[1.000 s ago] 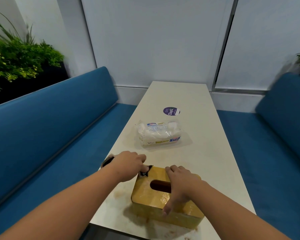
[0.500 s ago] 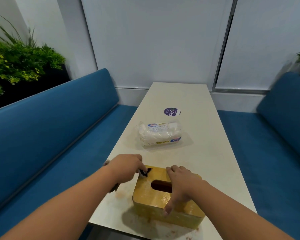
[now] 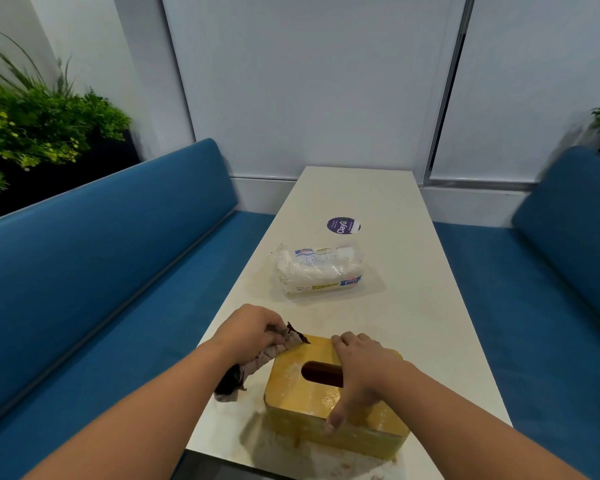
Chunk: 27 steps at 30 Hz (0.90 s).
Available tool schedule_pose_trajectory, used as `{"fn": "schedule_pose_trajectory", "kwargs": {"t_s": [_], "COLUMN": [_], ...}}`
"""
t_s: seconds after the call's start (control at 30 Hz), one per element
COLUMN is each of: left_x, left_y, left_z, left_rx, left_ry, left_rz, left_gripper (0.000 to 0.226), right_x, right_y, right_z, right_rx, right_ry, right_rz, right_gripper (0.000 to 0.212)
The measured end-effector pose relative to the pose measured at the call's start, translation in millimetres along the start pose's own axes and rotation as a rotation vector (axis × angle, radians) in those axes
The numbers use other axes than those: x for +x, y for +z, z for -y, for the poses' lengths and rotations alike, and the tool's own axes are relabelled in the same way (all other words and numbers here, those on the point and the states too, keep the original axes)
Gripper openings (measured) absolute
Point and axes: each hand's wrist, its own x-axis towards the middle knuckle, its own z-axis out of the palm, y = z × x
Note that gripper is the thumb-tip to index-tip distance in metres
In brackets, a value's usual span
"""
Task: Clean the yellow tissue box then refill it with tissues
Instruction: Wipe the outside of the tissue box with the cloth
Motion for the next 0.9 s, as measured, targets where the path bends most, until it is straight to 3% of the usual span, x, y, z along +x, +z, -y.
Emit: {"fn": "schedule_pose_trajectory", "kwargs": {"t_s": [0.2,0.47,0.6,0.77,0.9], "left_x": [-14.9,-10.6,-20.8,-9.3,-16.7], "left_y": [10.1,4.4,1.3,0.8,0.5], "left_z": [-0.8,-20.9,-15.1,-21.5,-16.5], "left_rx": [0.253,0.333,0.314,0.299,0.269], "left_ry": [0.188,0.345,0.358,0.305,0.304], "left_rz": [0.192,0.203,0.296,0.222,0.292], "left_gripper": [0.042,0.033,0.03,0.031,0.027], "right_x": [0.2,-0.5,-0.3,-1.5,-2.9], "right_y": [-0.9,-0.7,-0.4,-0.1,-1.2], "right_z": [-0.9,-0.6,-0.9,-0.9,-0.7], "right_rx": [-0.004,-0.01,-0.016,-0.011,-0.008], "right_ry": [-0.007,-0.011,-0.016,-0.01,-0.014], "right_rz": [-0.002,-0.005,-0.006,-0.006,-0.009], "right_gripper": [0.139,0.137,0.138,0.138,0.139]}}
